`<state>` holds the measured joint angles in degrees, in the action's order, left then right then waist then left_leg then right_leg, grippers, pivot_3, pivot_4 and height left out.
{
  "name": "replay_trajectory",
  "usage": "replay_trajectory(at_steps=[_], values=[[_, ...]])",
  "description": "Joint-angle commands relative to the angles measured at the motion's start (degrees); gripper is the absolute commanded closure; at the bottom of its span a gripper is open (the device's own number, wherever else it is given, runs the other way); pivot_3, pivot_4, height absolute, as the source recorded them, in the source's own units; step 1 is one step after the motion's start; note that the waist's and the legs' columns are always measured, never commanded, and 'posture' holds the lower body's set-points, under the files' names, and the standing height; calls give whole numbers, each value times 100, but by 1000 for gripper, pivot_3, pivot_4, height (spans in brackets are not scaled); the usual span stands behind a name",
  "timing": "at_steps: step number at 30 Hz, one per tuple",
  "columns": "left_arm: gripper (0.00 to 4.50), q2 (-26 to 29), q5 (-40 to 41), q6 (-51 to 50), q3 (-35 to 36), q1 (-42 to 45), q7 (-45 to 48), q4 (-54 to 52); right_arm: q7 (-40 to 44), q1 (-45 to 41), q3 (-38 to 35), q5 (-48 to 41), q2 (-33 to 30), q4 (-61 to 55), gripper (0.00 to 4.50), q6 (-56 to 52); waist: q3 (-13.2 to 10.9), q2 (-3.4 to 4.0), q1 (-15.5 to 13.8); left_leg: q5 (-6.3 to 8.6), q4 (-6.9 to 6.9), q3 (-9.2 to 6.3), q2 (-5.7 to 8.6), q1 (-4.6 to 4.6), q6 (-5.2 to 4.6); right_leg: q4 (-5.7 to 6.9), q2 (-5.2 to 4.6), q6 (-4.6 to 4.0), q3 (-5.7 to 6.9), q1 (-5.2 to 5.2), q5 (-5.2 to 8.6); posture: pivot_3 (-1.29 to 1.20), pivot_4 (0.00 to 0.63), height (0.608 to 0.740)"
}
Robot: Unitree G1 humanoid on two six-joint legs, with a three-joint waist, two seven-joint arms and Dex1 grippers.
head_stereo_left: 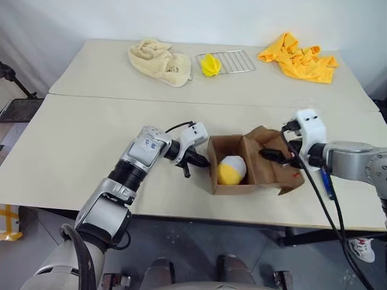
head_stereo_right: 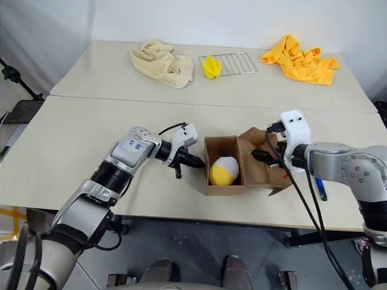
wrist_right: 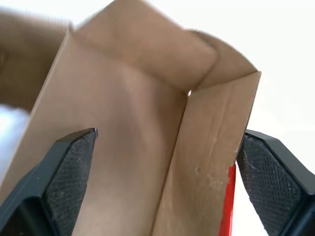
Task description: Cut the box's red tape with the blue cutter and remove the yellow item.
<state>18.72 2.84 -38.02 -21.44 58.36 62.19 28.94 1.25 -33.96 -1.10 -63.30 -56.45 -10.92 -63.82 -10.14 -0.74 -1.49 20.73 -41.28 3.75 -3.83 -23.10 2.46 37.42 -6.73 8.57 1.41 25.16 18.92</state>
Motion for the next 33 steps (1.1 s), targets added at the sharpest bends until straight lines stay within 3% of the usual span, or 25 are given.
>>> replay_trajectory(at_steps=[1, 7, 9, 12, 15, 20, 25, 33], values=[[4500, 12, -80, 186, 3, 191, 66, 100, 888, 330, -687, 837, -117, -111, 46, 1103, 0, 0, -2, 0, 0, 0, 0, 0, 0, -1, 0, 2, 0, 0, -1, 0, 150, 740], [4500, 326, -232, 493, 70, 364, 181, 454, 3665, 1984, -1959, 1451, -716, -530, 46, 2461, -1, -1, -2, 0, 7, 4, 3, 6, 0, -4, 0, 5, -1, -2, -2, 0, 150, 740], [4500, 449, -255, 607, 97, 423, 240, 568, 4234, 2345, -2289, 1572, -860, -512, 46, 2635, -2, -3, 22, 0, 9, 7, 3, 14, 0, -4, 0, 5, -1, -6, -2, 0, 150, 740], [3927, 605, -222, 764, 255, 677, 312, 814, 4896, 2612, -2924, 1590, -943, -384, 0, 2770, -7, -7, 21, 0, 19, 13, 3, 63, 0, -7, 1, 4, -3, -50, -2, 0, 150, 740], [3028, 674, -159, 980, 358, 1062, 481, 812, 5536, 2831, -3438, 1539, -907, -464, 0, 2861, -7, -7, 5, 0, 23, 13, 3, 87, 0, -11, 1, 4, -5, -74, -3, 0, 150, 740], [1458, 114, -112, 1374, 185, 1928, 1052, 826, 6819, 3718, -3925, 1883, -987, -743, 0, 3100, -15, -20, -153, 0, 23, 13, 4, 84, 0, -39, 1, 19, -3, -87, -11, 0, 150, 740], [10, -399, -318, 1723, -149, 2250, 1442, 1058, 7058, 4134, -4279, 2121, -802, -933, 0, 3183, -14, -18, -131, 5, 30, 16, 8, 105, -8, -97, 2, 39, -2, -129, -26, 0, 150, 740], [10, -1069, -990, 1832, -953, 2135, 1539, 1190, 6672, 5012, -5275, 2033, 38, -1823, 0, 2914, -16, -20, -163, 5, 35, 14, 8, 113, -9, -103, 2, 38, -2, -138, -32, 0, 150, 740]])
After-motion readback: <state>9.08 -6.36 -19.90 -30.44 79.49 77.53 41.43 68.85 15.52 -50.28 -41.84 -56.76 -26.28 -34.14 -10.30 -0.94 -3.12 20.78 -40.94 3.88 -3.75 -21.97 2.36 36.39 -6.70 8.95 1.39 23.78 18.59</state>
